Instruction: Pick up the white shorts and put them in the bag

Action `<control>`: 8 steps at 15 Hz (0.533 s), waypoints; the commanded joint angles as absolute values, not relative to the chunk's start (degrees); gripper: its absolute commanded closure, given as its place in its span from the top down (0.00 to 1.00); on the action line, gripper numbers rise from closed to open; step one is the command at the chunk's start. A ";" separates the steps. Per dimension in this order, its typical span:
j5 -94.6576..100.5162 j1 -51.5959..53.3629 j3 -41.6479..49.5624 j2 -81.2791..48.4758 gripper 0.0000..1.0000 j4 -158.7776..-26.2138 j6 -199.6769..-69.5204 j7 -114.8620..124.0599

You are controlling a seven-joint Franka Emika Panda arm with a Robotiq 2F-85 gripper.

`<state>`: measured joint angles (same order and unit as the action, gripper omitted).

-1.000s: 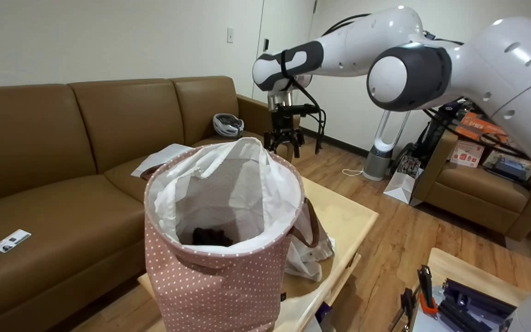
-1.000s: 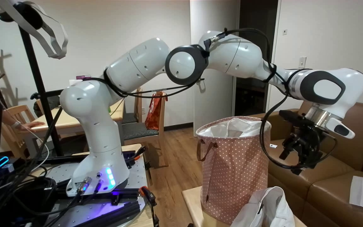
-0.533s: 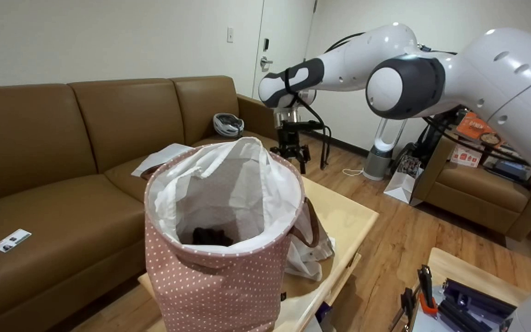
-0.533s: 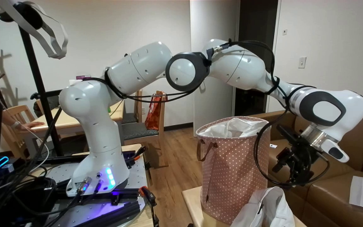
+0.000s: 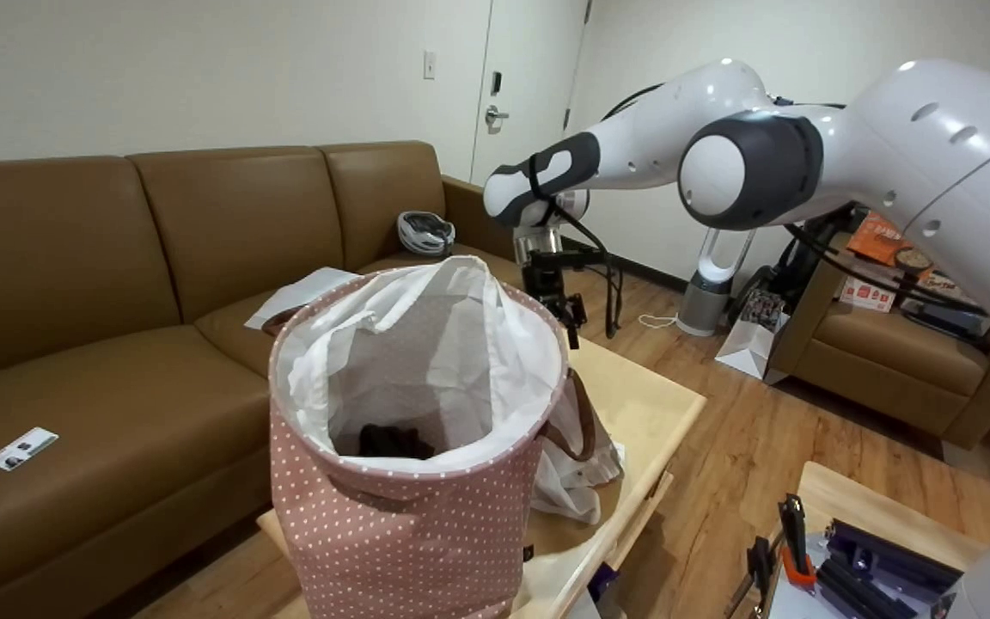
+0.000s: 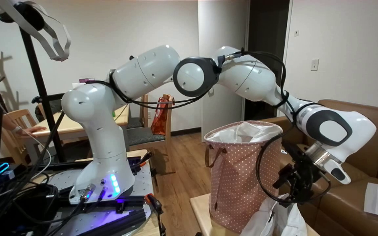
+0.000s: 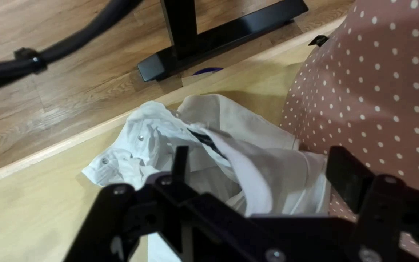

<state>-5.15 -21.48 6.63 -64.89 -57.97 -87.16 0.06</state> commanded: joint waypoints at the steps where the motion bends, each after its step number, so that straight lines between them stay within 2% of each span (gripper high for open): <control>1: -6.18 -21.37 5.42 -65.76 0.67 -59.41 -87.59 0.05; 8: -5.89 -21.82 5.17 -66.45 0.20 -59.08 -88.21 0.42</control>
